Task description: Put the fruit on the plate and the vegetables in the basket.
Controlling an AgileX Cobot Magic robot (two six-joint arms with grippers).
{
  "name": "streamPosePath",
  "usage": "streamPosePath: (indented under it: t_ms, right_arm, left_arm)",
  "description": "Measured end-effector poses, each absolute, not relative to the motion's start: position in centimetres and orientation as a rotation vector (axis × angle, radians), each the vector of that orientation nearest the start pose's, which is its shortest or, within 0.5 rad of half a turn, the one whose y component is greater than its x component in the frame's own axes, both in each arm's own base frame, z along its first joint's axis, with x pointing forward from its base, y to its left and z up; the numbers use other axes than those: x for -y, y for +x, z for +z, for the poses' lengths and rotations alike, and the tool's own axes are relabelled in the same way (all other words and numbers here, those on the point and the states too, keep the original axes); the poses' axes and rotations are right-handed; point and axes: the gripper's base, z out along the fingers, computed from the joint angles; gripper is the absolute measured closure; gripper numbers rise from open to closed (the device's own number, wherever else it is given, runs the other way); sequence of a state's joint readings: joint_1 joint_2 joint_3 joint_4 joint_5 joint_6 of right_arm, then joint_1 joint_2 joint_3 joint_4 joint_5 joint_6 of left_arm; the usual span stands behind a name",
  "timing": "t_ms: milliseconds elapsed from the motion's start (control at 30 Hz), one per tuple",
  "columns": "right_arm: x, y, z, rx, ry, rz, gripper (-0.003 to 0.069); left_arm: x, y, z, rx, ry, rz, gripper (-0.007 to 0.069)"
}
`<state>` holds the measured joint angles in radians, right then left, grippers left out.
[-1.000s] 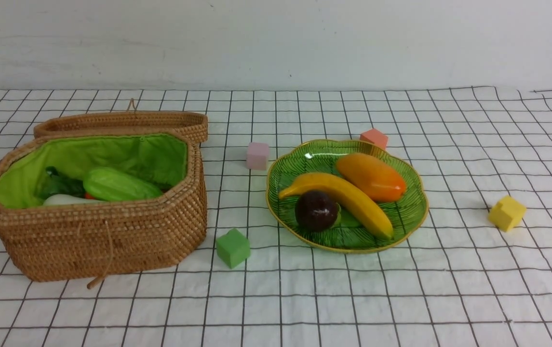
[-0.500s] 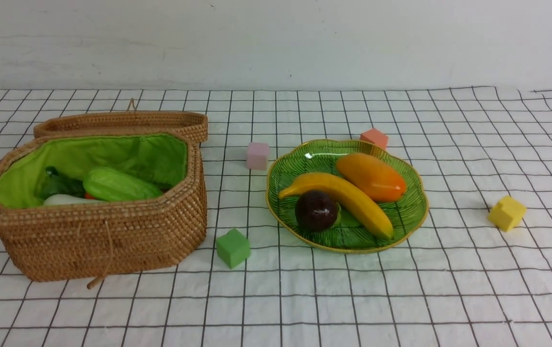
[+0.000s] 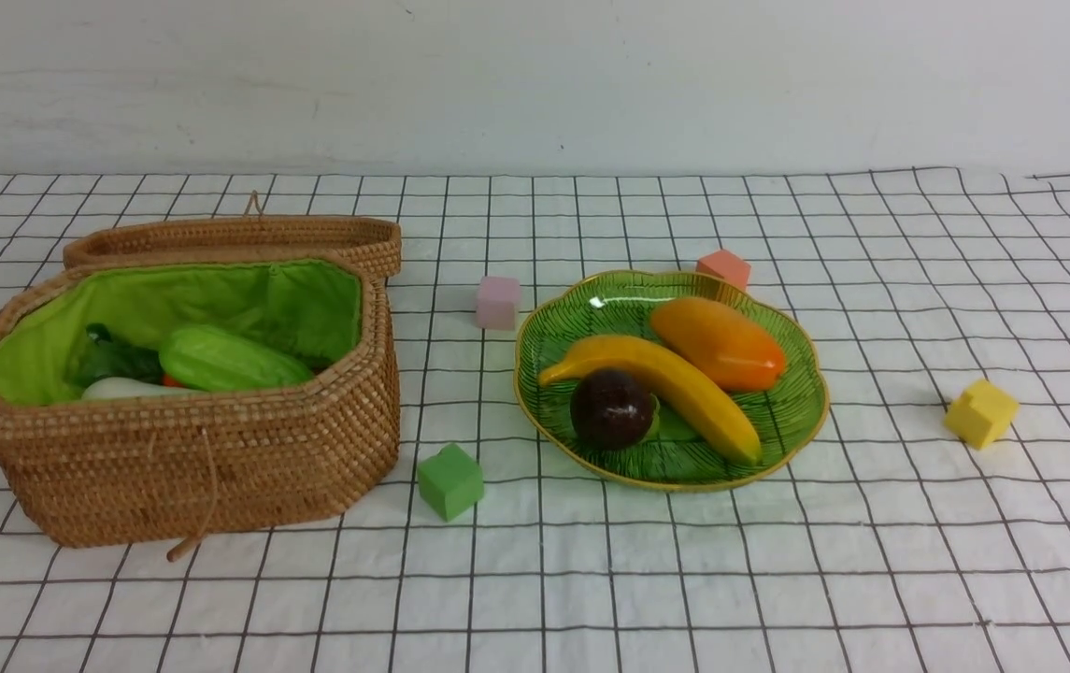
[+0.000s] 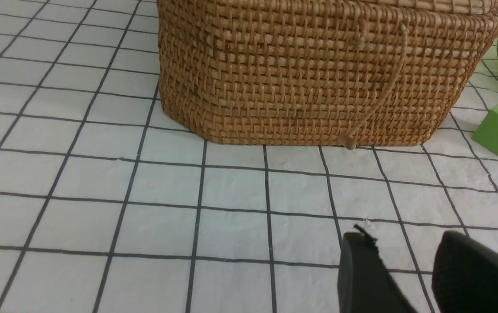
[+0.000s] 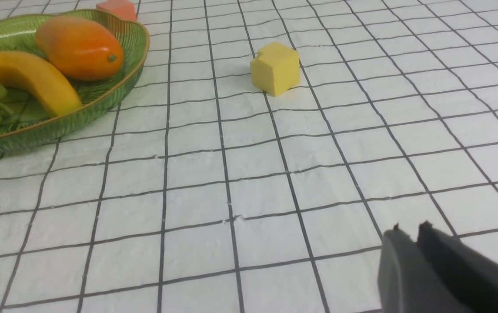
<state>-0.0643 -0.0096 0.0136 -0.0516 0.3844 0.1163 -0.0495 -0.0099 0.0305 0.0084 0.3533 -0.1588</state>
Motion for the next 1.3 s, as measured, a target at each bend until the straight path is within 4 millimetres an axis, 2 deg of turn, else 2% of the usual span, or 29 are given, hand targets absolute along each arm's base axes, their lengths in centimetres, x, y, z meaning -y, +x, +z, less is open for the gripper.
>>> streamPosePath:
  t_ms: [1300]
  right_arm:
    - [0.51,5.19,17.46,-1.867,0.136,-0.016,0.0538]
  left_arm:
    - [0.23,5.32,17.16,-1.857,-0.095,-0.135,0.0386]
